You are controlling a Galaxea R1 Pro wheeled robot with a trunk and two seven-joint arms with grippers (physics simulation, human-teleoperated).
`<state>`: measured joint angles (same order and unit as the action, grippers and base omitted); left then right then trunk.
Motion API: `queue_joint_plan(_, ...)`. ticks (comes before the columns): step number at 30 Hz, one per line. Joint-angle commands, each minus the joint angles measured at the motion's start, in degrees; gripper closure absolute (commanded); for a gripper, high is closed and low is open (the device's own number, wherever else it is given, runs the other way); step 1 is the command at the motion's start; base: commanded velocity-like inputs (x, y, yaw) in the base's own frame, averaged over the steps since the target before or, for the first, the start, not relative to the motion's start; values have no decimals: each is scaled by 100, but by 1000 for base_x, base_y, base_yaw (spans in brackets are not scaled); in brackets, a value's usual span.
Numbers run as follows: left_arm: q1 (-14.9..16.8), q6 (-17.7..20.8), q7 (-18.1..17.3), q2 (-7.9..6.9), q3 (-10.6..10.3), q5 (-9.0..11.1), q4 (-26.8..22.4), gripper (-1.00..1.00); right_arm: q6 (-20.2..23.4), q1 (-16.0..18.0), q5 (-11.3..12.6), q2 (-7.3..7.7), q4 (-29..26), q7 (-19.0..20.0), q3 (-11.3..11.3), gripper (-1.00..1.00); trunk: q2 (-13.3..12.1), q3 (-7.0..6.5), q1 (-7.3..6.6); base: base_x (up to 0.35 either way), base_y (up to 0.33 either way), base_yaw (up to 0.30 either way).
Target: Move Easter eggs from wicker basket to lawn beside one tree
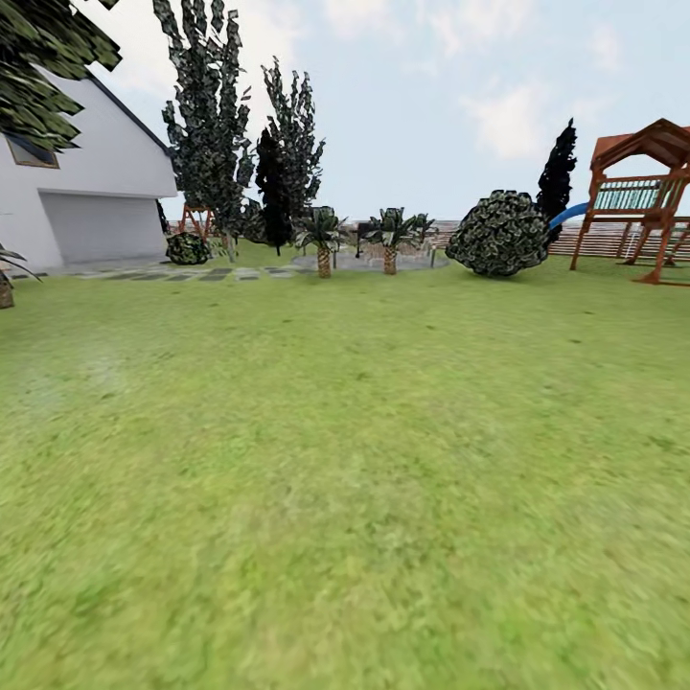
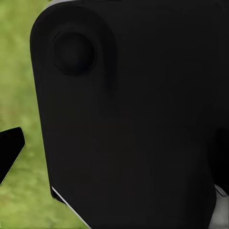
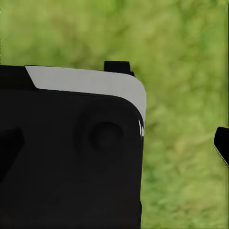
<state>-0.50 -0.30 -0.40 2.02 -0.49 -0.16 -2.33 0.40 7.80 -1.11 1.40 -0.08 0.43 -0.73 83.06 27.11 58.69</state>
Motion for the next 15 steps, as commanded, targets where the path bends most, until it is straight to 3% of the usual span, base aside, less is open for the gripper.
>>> queue_joint_plan(1, -3, -3, -4, 0, -4, -2, -10, -100, 4, 2, -12, 1, -1, 4, -6, -100, 2, 5, 4, 340, 0, 0)
queue_joint_plan(7, -3, 3, -4, 0, -4, -1, -5, -100, 4, 2, -11, 1, -1, 2, -6, -100, 2, 5, 4, 340, 0, 33)
queue_joint_plan(15, -3, 3, -4, 2, -4, -2, -7, -100, 4, 2, -11, 1, -1, 3, -6, -100, 2, 5, 4, 340, 0, 230)
